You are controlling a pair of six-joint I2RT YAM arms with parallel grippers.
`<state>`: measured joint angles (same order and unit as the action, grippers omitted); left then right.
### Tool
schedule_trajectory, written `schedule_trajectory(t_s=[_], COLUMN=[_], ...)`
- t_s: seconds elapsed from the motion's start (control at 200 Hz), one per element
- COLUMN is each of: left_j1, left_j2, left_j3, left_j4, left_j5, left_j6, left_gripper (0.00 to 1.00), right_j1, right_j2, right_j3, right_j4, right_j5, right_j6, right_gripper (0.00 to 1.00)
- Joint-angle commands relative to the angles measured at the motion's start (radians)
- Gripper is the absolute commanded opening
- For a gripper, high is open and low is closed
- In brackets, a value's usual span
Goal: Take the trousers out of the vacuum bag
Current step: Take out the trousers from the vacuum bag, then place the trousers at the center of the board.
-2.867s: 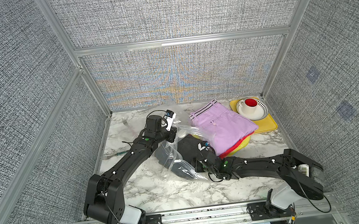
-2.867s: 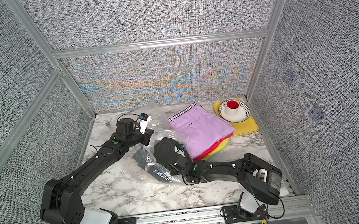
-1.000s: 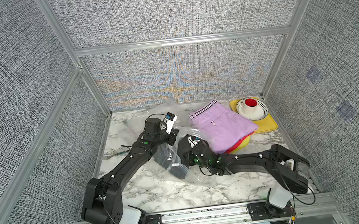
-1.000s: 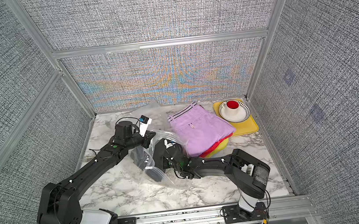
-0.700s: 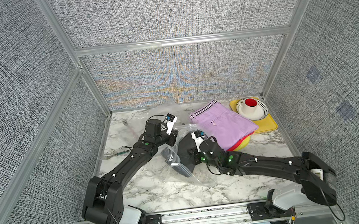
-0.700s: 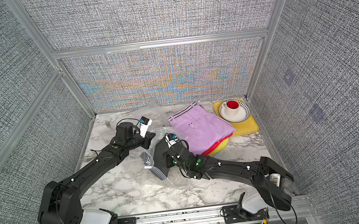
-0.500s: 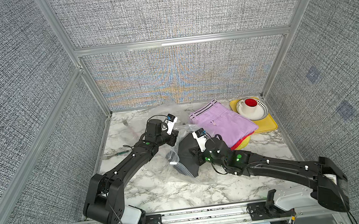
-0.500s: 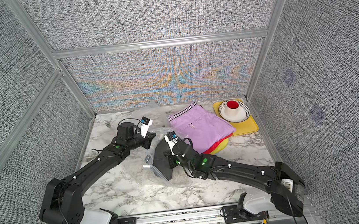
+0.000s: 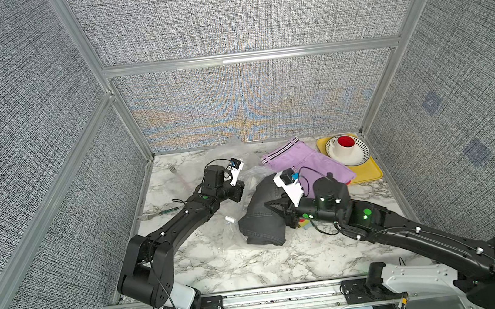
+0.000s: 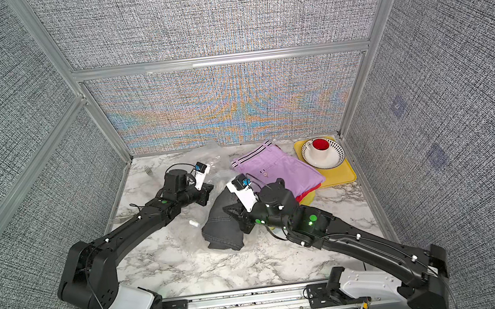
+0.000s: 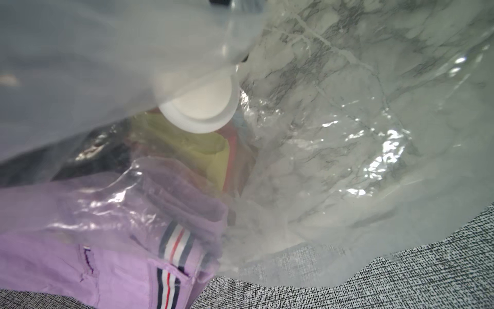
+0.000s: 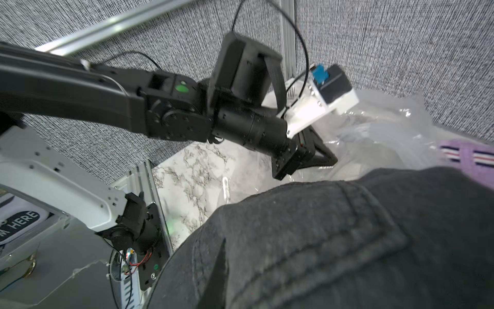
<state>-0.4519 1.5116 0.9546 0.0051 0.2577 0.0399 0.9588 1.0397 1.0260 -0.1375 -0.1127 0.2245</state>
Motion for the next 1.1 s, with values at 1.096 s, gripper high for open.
schedule_trajectory(t_s=[1.096], left_j1=[0.022], left_j2=[-0.117], left_j3=[-0.182], left_j4=[-0.027], left_j5=[-0.223], left_j6=[-0.071], left_gripper=[0.0], right_j1=[-0.637], right_j2=[0.039], right_j3=[0.294], right_j4=[0.097], right_j5=[-0.252], right_j6=[-0.019], right_gripper=[0.0])
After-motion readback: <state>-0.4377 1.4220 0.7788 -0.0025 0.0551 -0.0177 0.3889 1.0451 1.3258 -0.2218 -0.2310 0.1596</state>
